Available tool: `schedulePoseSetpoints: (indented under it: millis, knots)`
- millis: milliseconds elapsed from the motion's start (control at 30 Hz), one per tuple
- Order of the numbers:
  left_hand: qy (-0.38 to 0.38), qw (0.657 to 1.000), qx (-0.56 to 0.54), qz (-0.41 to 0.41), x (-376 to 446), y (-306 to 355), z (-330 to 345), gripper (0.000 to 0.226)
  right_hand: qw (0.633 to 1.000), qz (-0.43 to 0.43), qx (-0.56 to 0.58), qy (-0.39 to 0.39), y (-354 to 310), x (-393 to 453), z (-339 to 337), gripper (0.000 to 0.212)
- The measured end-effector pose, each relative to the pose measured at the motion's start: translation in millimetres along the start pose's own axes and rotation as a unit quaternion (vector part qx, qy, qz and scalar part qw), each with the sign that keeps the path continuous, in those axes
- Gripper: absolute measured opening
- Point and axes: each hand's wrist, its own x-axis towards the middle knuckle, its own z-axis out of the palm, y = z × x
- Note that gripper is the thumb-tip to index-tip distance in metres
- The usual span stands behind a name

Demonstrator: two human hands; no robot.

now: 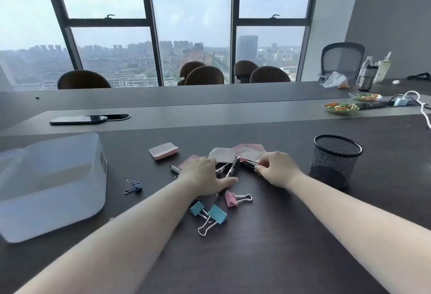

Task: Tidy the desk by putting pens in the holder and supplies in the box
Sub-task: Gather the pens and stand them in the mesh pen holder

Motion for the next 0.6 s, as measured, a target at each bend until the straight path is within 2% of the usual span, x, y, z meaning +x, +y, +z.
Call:
schedulePoseSetpoints:
  millis: [33,167,300,467,600]
  knots:
    - [-0.018,1.0,0.022,-0.003,3,4,1,0.058,1.0,0.003,0.003,0.002,2,1,0,0.018]
    - [-0.015,0.997,0.068,-0.018,11,14,1,0.032,1.0,0.014,-0.013,0.011,9,4,-3,0.023]
    - [-0.029,0.996,0.077,-0.035,14,17,6,0.034,1.0,0.021,-0.015,0.009,15,5,-6,0.022]
    - [-0.051,0.992,-0.044,-0.107,19,13,15,0.037,1.0,0.018,-0.011,-0.001,13,8,-5,0.021]
    - [-0.011,0.989,-0.056,-0.138,22,5,12,0.039,0.999,0.01,-0.011,-0.039,8,9,-5,0.022]
